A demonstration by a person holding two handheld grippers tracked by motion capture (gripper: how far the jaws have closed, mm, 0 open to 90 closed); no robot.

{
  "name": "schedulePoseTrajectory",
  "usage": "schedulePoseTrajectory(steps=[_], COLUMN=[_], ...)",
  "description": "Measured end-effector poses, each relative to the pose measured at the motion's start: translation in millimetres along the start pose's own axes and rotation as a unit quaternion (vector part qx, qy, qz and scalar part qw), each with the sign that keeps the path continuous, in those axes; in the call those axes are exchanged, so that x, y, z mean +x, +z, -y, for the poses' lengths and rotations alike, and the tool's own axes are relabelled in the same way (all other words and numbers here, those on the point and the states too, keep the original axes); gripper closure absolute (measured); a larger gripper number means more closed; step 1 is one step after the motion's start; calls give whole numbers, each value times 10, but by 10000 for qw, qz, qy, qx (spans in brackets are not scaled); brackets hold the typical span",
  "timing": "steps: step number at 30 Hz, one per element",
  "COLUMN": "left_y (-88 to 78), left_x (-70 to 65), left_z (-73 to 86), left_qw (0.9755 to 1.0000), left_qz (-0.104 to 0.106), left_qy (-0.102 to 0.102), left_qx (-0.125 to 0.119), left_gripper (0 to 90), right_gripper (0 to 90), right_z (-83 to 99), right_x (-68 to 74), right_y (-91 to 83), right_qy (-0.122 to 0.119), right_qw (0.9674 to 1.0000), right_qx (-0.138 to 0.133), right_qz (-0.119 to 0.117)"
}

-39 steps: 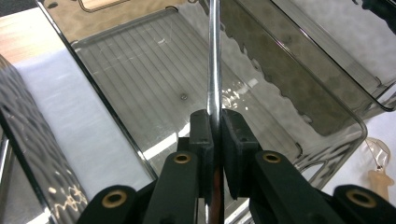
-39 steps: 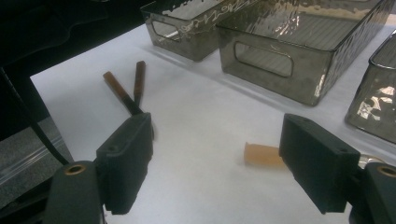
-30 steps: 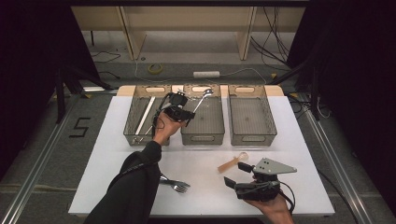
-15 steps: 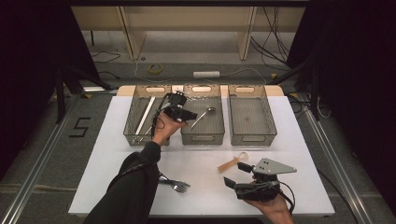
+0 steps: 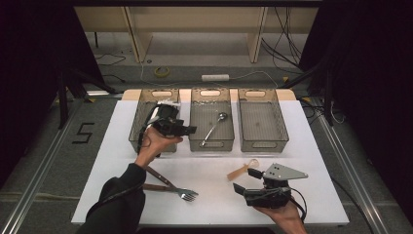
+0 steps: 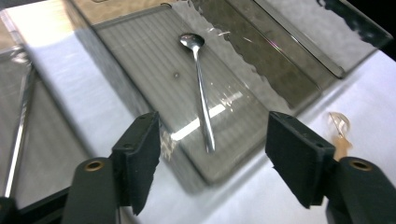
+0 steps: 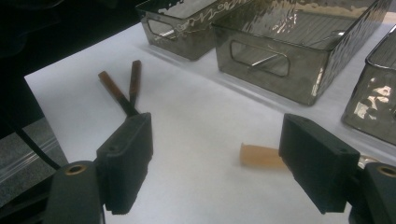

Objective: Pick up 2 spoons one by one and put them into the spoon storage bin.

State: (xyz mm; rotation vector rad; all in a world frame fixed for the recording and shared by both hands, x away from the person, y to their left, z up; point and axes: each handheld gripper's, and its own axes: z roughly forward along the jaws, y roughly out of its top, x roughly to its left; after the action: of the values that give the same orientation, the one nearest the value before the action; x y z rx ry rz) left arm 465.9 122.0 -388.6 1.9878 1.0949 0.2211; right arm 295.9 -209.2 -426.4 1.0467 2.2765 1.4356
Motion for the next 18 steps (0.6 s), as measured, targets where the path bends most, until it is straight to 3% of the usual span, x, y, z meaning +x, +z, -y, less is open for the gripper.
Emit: schedulePoseTrajectory(steps=[1, 2, 5, 12, 13, 18], left_y=[-114, -114, -269, -428, -472, -552], left_x=[13, 13, 14, -60, -87, -136], left_z=[128, 128, 365, 638, 727, 874], left_qw=[9999, 9999, 9996, 9990, 9987, 9984], left_qz=[45, 45, 53, 89, 67, 64], left_qy=[-53, -53, -64, 97, 184, 215], left_qx=[-87, -87, -282, -438, -465, -514], left_gripper=[324, 315, 293, 263, 260, 248], right_gripper=[281, 281, 317, 329, 328, 313], right_z=[-18, -18, -54, -124, -132, -147], right_x=[-26, -26, -91, -188, -204, -246], right_y=[28, 28, 129, 362, 380, 421], right_qy=[35, 35, 107, 106, 120, 165], right_qw=[10000, 10000, 9999, 9985, 9982, 9975], right_qx=[8, 8, 115, 476, 514, 578], right_qz=[17, 17, 65, 250, 301, 364])
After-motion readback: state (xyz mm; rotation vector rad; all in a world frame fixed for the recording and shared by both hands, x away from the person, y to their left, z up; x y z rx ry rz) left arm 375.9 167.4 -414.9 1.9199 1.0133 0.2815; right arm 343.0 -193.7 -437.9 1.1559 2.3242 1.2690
